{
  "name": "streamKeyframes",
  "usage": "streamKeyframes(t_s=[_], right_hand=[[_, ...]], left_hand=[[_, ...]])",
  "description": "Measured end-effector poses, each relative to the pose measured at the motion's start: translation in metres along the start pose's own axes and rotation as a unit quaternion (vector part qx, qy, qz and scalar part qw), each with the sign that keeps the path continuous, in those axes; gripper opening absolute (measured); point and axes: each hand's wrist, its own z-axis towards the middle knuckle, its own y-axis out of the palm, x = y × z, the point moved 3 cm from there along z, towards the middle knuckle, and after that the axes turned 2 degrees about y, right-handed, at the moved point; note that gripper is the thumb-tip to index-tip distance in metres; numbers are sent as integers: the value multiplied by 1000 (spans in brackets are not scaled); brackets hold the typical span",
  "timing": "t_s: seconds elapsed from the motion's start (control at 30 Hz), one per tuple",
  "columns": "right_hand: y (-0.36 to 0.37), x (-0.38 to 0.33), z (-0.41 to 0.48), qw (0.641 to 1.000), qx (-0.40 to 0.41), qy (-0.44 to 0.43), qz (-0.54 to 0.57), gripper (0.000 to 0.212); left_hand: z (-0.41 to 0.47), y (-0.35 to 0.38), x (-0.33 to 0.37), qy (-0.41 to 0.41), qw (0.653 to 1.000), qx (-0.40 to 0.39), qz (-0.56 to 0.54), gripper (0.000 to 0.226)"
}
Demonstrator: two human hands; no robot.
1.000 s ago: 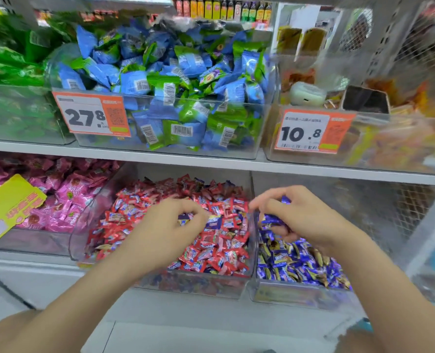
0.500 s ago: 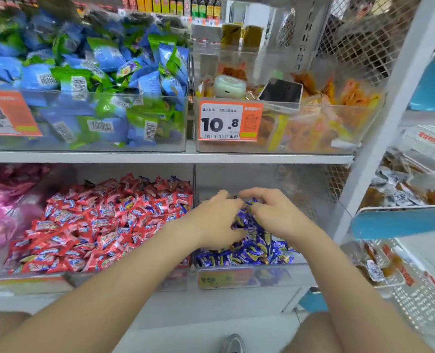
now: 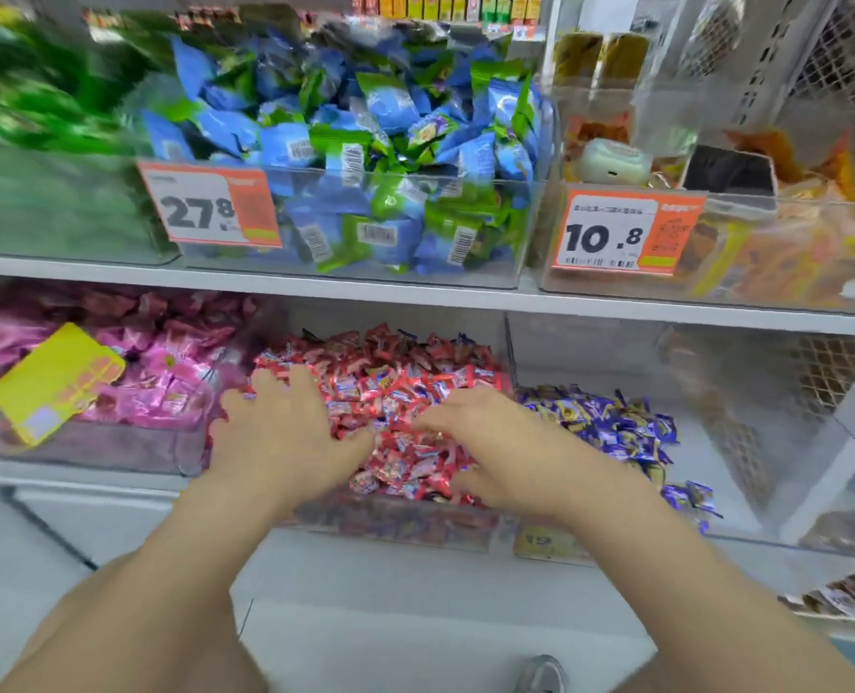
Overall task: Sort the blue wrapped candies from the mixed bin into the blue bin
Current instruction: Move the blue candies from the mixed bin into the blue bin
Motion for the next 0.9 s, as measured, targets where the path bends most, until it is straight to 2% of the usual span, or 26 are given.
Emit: streamKeyframes(t_s=[0.07, 0.13, 0.2, 0.33, 0.43, 0.53, 0.63, 0.7, 0.77, 0.83, 0.9], right_hand=[[9, 0, 14, 998, -58, 17, -23, 91], [18, -4, 27, 994, -91, 13, -58, 101], [27, -12, 44, 993, -96, -4, -69, 99], [34, -18, 72, 996, -52, -26, 68, 69], [23, -13, 86, 993, 17, -22, 112, 59], [6, -2, 90, 992, 64, 5, 106, 71], [-6, 10, 81, 997, 59, 28, 47, 80], [-16, 14, 70, 995, 80, 45, 33, 67], [-25, 13, 58, 993, 94, 43, 53, 38], [-26, 6, 47, 992, 38, 33, 115, 21], [-19, -1, 37, 990, -50, 15, 130, 20]], left_hand=[[-1, 9, -13, -28, 996, -78, 27, 123], [1, 16, -20, -23, 991, -128, 39, 136], [7, 17, -21, 10, 988, -153, 22, 134], [30, 18, -24, 91, 979, -182, -27, 126], [45, 17, -26, 130, 979, -136, -73, 110], [57, 11, -23, 169, 982, -28, -76, 92], [58, 6, -17, 171, 985, -4, -10, 87], [51, 7, -12, 172, 984, -1, 56, 84], [39, 2, -4, 209, 976, 20, 51, 72], [28, -5, 6, 291, 956, 29, -32, 51], [20, -8, 17, 374, 918, -13, -129, 30]])
